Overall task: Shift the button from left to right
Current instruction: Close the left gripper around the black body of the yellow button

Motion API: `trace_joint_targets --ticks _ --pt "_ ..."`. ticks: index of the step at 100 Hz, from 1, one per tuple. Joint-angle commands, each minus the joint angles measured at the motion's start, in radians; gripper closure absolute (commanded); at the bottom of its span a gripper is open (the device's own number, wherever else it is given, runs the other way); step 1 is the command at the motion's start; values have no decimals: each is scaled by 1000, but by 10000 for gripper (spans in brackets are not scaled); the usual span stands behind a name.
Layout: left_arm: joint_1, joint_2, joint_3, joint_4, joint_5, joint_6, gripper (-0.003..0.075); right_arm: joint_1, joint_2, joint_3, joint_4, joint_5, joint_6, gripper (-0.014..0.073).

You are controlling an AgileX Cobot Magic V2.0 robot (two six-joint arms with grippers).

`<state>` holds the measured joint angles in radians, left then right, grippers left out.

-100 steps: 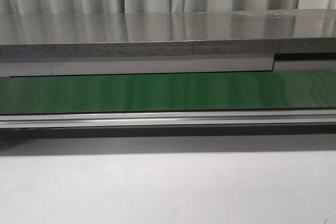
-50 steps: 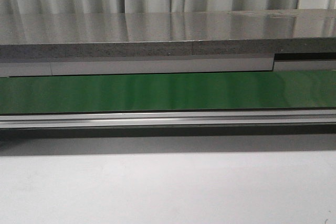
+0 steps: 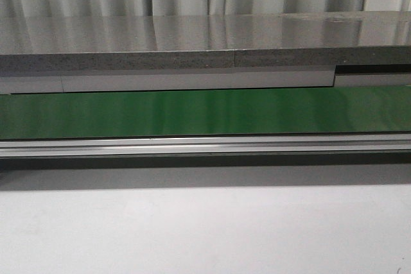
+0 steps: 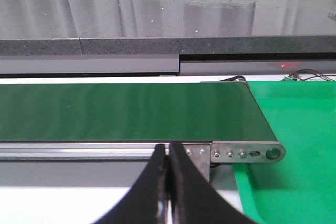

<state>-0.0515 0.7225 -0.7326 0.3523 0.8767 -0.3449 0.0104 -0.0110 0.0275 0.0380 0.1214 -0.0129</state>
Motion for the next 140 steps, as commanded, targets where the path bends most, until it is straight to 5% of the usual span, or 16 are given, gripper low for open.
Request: trace_joint_targets --ticks 1,27,60,140 --pt "32 88 -81 32 -50 -17 83 3 -19 -15 -10 -84 -1 662" --pt "200 337 -246 20 -79 39 82 3 -19 -15 -10 -84 -1 662" --pt "413 689 -406 -202 -113 242 82 3 -19 -15 -10 -84 -1 662" --pt "445 996 -442 -314 -225 338 82 3 -19 -15 -10 -84 -1 662"
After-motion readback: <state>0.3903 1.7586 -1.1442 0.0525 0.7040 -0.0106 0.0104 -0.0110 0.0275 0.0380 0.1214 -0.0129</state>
